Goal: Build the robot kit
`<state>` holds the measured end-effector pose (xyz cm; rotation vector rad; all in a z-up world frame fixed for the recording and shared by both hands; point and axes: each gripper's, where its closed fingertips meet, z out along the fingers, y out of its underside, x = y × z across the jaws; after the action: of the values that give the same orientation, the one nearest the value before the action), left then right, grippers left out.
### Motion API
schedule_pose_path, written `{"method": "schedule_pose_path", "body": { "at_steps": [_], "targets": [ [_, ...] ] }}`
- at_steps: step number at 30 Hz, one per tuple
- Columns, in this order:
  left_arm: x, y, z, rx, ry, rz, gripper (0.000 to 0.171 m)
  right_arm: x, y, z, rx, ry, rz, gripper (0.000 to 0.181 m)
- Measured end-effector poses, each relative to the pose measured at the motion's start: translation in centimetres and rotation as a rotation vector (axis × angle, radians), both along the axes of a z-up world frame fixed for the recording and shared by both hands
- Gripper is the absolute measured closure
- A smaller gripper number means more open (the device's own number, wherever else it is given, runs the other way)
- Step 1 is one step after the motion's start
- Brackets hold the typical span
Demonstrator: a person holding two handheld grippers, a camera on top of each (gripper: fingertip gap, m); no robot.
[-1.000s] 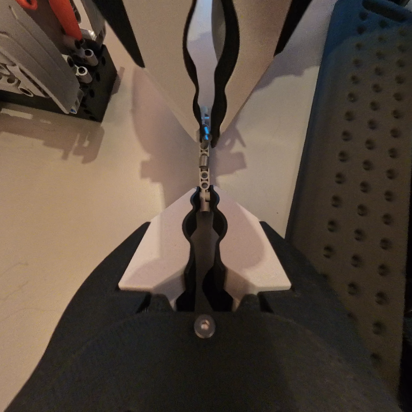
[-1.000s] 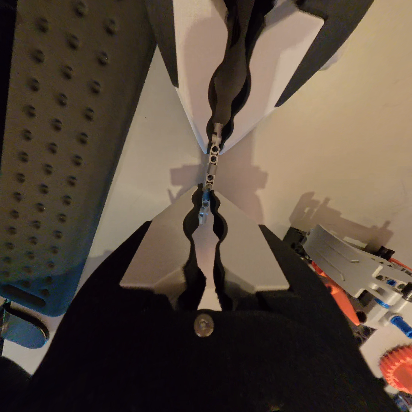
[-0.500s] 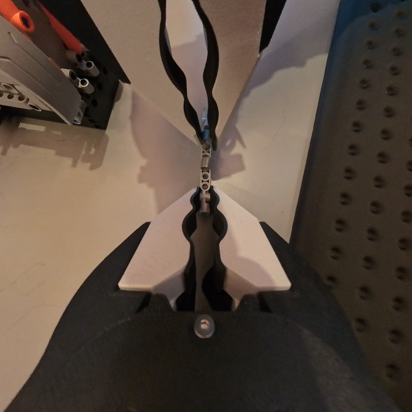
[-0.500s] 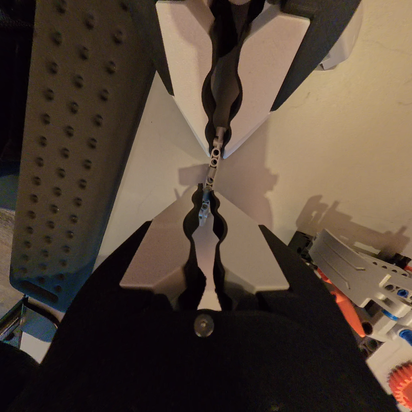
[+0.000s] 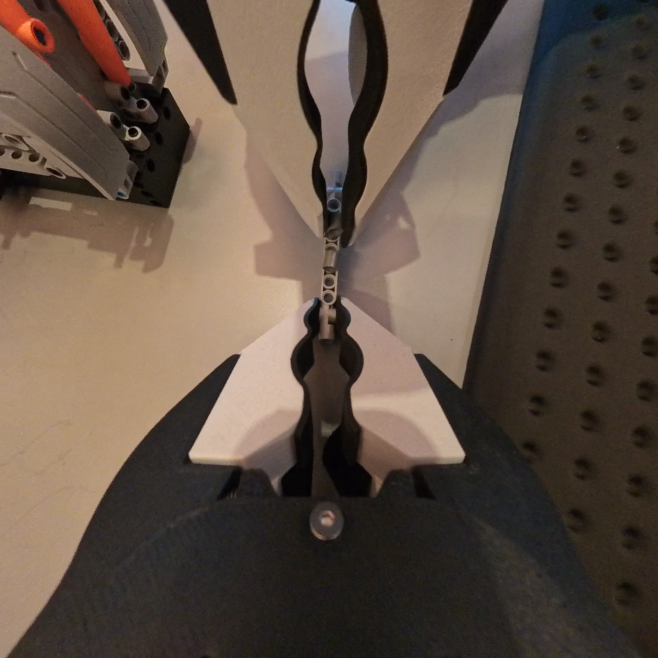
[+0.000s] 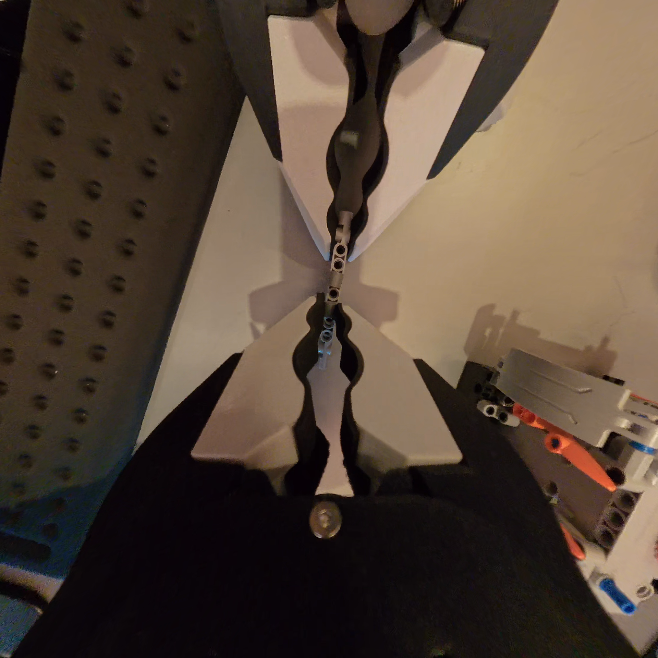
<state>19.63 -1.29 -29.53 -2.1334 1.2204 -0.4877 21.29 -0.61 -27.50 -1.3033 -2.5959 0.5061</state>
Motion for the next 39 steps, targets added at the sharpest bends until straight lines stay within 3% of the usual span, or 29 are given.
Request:
{"method": "schedule_pose_path", "body": {
  "at_steps": [10, 19, 23, 27, 39],
  "targets": [
    [0.05, -0.04, -0.01, -0.008, -0.007, 0.001, 0.167, 0.06, 0.06, 0.03, 0.092, 0.149, -0.054, 0.177],
    [0.07, -0.04, 0.0, -0.005, -0.004, 0.001, 0.167, -0.02, 0.03, 0.01, 0.049, 0.112, -0.054, 0.177],
    [0.09, -0.05, -0.01, -0.004, -0.005, -0.001, 0.167, 0.11, -0.14, 0.0, 0.146, 0.131, -0.035, 0.177],
    [0.16, -0.1, -0.01, -0.008, -0.008, -0.004, 0.167, 0.13, -0.07, 0.0, 0.136, 0.155, -0.054, 0.177],
    [0.15, -0.09, -0.01, -0.002, -0.002, -0.006, 0.166, 0.14, -0.08, 0.01, -0.098, 0.069, -0.097, 0.177]
  ]
}}
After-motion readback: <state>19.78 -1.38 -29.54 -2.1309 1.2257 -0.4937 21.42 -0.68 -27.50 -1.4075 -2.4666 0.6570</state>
